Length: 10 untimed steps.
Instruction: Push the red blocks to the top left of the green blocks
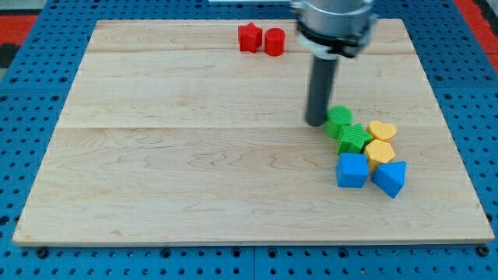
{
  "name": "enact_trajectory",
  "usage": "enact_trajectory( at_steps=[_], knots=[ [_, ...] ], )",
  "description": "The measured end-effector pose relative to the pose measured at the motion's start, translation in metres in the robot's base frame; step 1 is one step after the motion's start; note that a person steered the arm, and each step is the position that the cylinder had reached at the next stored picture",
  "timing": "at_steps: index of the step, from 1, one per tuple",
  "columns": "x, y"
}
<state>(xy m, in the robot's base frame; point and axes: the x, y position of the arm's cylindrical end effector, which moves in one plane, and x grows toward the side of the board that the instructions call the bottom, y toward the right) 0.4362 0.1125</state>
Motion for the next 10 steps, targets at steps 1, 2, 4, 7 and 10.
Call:
enact_trajectory(
  at_steps=[1,2,4,7,10],
  knots=[
    [-0.020,-0.024],
    [-0.051,-0.110],
    [-0.210,-0.153],
    [-0.202,-0.049],
    [-0.228,-0.031]
  ],
)
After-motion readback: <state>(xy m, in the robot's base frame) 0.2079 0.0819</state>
